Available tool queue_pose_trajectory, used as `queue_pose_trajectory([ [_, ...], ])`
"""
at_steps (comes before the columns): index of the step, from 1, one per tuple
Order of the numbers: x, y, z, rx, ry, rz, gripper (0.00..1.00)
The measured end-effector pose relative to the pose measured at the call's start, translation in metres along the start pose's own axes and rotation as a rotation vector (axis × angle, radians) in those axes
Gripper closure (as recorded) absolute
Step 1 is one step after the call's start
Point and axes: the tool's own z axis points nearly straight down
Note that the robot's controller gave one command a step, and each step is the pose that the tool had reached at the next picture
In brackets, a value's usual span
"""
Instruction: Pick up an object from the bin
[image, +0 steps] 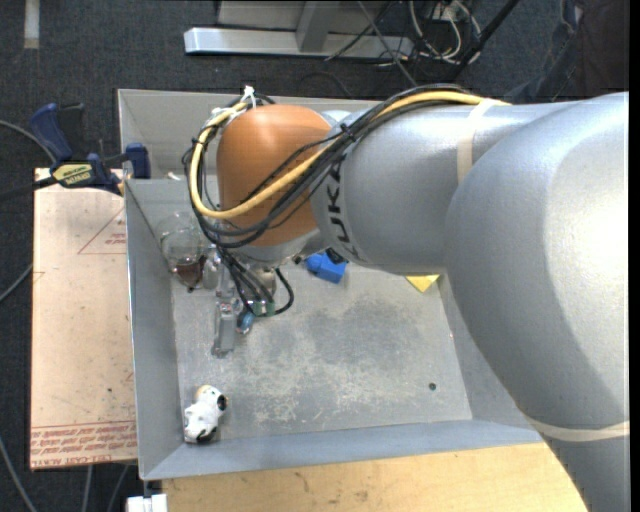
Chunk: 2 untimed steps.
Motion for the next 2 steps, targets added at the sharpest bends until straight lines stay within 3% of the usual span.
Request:
queue_pose_trajectory([
  [1, -0.001, -0.001, -0.005, -0.001, -0.006, 0.004, 0.00],
  [2, -0.012, -0.025, 0.031, -0.004, -0.015, -0.191, 0.00],
])
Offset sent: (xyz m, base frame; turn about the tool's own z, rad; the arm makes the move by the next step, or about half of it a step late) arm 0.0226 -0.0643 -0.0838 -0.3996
